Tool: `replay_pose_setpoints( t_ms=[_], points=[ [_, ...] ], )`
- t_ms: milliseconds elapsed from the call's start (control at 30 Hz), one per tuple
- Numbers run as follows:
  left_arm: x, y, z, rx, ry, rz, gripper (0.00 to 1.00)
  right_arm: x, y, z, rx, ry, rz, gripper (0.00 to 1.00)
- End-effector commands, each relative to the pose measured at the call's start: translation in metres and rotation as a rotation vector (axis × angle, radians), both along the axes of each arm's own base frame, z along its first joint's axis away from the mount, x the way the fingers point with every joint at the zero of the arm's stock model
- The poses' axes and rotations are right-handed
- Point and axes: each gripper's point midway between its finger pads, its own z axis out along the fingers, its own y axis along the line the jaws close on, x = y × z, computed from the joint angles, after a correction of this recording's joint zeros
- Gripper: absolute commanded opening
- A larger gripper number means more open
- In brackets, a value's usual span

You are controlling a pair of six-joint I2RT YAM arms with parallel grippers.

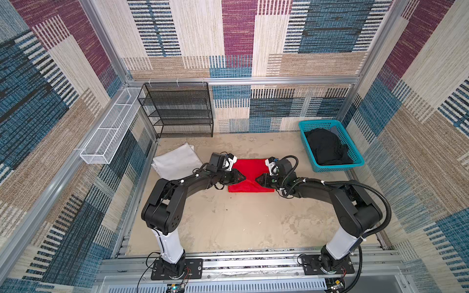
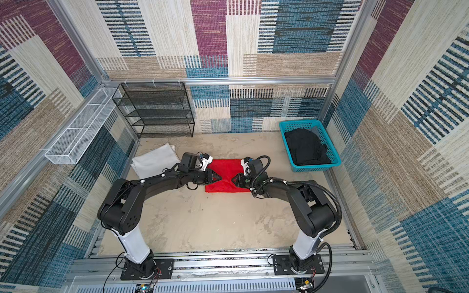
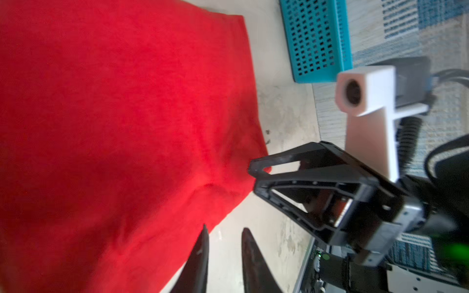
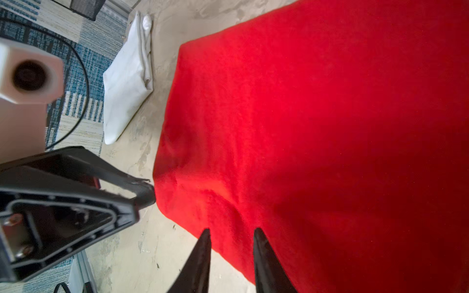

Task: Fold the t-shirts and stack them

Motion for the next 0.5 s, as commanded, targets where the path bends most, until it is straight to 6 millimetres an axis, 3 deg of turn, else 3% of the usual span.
replay_pose_setpoints(
  t_ms=[0, 167, 233, 333, 467],
  points=[
    [-0.013, -0.011, -0.017, -0.003, 0.09, -0.054, 0.25, -0.004, -0.019, -0.019, -0.031, 0.043, -0.041, 0.31],
    [-0.018, 0.0, -0.072, 0.089, 0.184, -0.014, 0.23, -0.016, -0.027, -0.061, -0.053, 0.134, -0.025, 0.29],
    [-0.022, 0.007, -0.08, 0.118, 0.183, 0.01, 0.23, -0.021, -0.029, -0.067, -0.056, 0.147, -0.027, 0.29],
    [-0.027, 0.014, -0.073, 0.125, 0.156, 0.023, 0.23, -0.024, -0.034, -0.066, -0.071, 0.148, -0.038, 0.29],
    [-0.025, 0.014, -0.042, 0.09, 0.084, 0.015, 0.24, -0.021, -0.038, -0.053, -0.097, 0.117, -0.046, 0.29]
  ],
)
